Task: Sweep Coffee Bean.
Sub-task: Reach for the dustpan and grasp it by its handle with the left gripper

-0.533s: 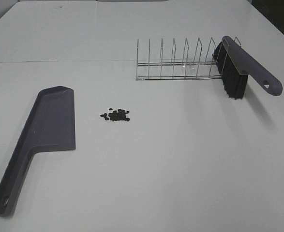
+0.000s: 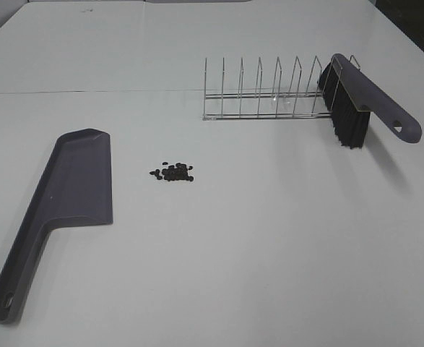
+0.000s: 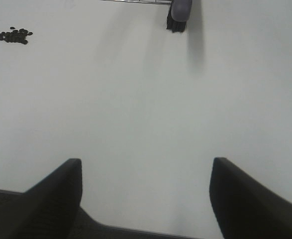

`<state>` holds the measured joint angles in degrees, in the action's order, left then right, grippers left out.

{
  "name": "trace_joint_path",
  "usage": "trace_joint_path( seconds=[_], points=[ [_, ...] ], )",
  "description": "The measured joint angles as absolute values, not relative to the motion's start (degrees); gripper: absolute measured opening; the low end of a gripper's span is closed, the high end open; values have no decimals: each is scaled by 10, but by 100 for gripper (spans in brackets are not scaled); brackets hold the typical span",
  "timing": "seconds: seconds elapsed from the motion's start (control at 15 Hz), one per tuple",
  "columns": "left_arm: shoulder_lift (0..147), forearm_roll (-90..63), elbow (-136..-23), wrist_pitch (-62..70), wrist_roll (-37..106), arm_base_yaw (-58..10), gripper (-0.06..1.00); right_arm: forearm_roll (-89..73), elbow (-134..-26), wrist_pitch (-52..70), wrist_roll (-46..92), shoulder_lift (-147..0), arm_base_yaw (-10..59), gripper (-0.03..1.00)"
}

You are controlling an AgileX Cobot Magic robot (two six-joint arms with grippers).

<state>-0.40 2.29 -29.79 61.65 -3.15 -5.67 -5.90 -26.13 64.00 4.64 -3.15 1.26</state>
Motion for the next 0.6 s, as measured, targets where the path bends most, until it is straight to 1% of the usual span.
trace_joint_path(
  seconds=[0.6],
  points=[
    [-4, 23, -298, 617, -32, -57, 82, -59, -261, 640, 46, -32, 13, 69]
  ],
)
